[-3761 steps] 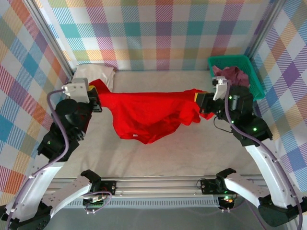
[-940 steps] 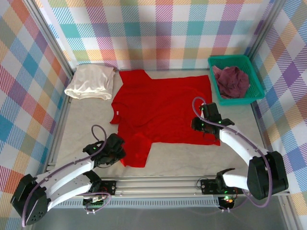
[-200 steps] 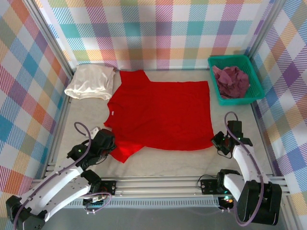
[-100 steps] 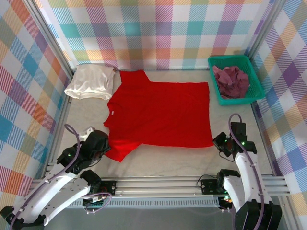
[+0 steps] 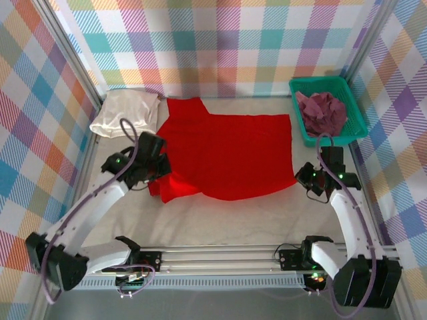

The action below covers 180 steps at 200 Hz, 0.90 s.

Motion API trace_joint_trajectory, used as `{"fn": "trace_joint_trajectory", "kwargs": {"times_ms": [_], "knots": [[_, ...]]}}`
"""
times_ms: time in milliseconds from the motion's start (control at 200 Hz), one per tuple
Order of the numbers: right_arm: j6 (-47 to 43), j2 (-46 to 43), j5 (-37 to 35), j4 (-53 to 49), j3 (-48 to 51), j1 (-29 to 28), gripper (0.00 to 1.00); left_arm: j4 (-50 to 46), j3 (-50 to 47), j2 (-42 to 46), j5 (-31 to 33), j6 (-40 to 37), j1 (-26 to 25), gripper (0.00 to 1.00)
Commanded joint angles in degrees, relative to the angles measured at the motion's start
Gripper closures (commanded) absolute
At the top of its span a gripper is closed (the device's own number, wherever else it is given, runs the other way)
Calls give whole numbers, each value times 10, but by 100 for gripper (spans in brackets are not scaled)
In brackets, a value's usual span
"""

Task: Fold and stack the t-shirts

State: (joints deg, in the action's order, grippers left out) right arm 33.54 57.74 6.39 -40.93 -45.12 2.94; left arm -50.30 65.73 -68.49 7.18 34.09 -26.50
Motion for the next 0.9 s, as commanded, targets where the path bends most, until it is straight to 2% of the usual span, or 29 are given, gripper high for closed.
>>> {"fn": "trace_joint_trajectory", "kwargs": {"times_ms": [0,140,405,605,895], "knots": [[-21,44,-29,29,-19,-1,100,16,31,-58,-64,-95,31,100],[-23,103,-35,52,-45,-1,100,-10,113,-137,-56,-155,40,100],[-29,159,-62,76,-69,-2,100,-72,248,-253,-39,-236,57,100],[-31,196,-64,87,-90,-2,100,-89,299,-319,-33,-259,58,100],[-34,246,-69,108,-100,-1,100,-78,319,-354,-17,-272,66,100]]}}
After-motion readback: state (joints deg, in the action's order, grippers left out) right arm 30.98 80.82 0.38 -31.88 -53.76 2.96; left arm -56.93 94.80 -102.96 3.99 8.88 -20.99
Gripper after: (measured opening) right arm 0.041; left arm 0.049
